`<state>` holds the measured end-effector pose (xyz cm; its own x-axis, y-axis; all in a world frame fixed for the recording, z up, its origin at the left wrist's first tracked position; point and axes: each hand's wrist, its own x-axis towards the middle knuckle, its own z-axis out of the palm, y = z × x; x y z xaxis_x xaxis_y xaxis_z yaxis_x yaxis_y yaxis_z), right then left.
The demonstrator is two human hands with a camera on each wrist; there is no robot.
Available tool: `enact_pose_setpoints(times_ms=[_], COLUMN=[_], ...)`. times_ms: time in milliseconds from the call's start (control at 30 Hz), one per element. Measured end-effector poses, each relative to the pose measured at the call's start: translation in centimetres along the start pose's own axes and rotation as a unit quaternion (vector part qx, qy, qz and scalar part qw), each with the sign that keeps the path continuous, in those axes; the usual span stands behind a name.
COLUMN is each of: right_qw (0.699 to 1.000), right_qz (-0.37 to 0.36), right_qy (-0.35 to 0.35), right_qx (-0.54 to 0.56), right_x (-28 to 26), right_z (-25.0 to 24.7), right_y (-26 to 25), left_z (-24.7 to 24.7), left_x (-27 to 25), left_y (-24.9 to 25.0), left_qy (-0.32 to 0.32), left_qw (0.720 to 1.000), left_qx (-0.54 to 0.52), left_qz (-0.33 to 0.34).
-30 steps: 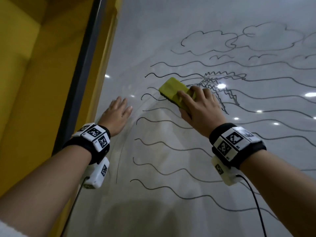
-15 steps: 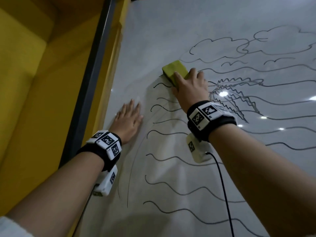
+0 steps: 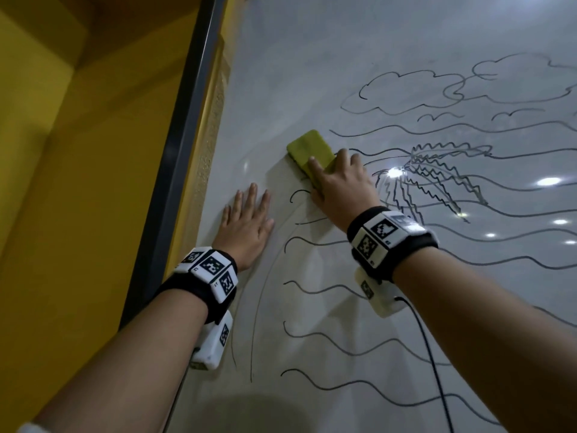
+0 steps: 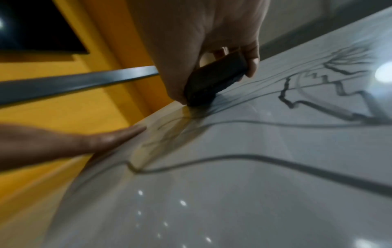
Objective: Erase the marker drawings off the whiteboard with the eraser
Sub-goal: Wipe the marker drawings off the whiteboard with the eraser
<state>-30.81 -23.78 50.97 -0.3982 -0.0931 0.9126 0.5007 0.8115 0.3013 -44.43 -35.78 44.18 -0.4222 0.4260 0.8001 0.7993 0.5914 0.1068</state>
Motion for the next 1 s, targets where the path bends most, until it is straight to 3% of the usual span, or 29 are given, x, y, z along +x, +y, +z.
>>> enact_pose_setpoints(times_ms=[67,167,333,467,633,800,933,1000], right_qw=[1.000,0.997,1.000,0.997,0.999,0.998,0.999,0.999], right_qz=[0.006,0.074,-0.013,0.075,-0.015,0.064,-0.014,0.009], right_qy=[0.008,0.019,-0.007,0.008,-0.023,-0.012,-0.040,-0.034], right_qx=[-0.007,0.033,-0.016,0.018,-0.029,0.019,-0.021,-0.016], right_x=[0.4,0.6,-0.5,0.5,-1.0,-0.4,-1.4,-1.2], right_z=[-0.4,-0.8,-0.2,-1.4,-0.7,-1.3,-0.9,-1.4], right_y=[1.1,1.2,0.1,1.6,0.4,0.8,0.4,1.7], left_z=[0.1,0.4,0.5,0.3,0.2,-0.1,-0.8,-1.1], left_x=[0.1,0.1,0.1,0.1,0.1,-0.1,-0.3,-0.4], left_y=[-0.2,-0.4,-0.4,-0.5,-0.4,-0.5,-0.5,-0.5], left_qy=[-0.001,-0.001,-0.003,-0.014,-0.019,-0.024,-0.027,-0.037], left_qw=[1.000,1.000,1.000,1.000,1.000,0.999,0.999,0.999], left_qx=[-0.001,0.002,0.002,0.010,0.010,0.016,0.012,0.022], left_qz=[0.004,0.012,0.010,0.013,0.012,0.014,0.015,0.015])
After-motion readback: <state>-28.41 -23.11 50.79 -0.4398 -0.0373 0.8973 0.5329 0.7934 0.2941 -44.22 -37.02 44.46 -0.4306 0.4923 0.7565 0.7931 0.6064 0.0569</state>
